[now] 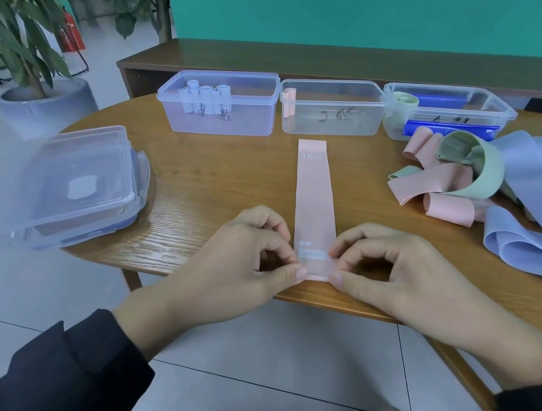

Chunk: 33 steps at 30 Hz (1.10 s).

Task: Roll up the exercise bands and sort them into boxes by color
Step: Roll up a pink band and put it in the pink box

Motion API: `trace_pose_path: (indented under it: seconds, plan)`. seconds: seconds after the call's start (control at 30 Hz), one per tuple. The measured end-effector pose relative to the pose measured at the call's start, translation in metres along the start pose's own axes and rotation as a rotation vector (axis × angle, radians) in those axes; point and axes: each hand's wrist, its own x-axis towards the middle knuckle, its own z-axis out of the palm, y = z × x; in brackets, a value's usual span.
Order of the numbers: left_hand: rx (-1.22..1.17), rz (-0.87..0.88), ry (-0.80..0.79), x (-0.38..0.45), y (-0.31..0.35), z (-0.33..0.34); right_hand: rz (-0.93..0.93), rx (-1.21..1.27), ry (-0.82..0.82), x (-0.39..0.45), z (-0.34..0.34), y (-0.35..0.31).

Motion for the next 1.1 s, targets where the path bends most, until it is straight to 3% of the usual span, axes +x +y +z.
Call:
trace_pose_path:
  seconds: [0.23, 0.4, 0.73, 0.93, 1.1]
  plan:
    - [0.025, -0.051, 0.016, 0.006, 0.005, 0.000, 0.104, -0.104, -0.005, 0.007, 0.002, 0.002]
    - [-0.063, 0.068, 0.017, 0.003, 0.002, 0.005, 0.023, -0.065, -0.001, 0.007, 0.001, 0.003]
    - [0.132, 0.299, 0.077, -0.002, -0.009, 0.008, -0.100, -0.175, -0.057, -0.002, 0.003, 0.008]
    - [0.120, 0.242, 0.093, 0.002, -0.004, 0.008, -0.071, -0.137, 0.045, 0.002, 0.009, 0.005]
    - [0.110, 0.145, 0.088, 0.004, -0.001, 0.008, -0.028, -0.164, 0.017, 0.004, 0.010, 0.003]
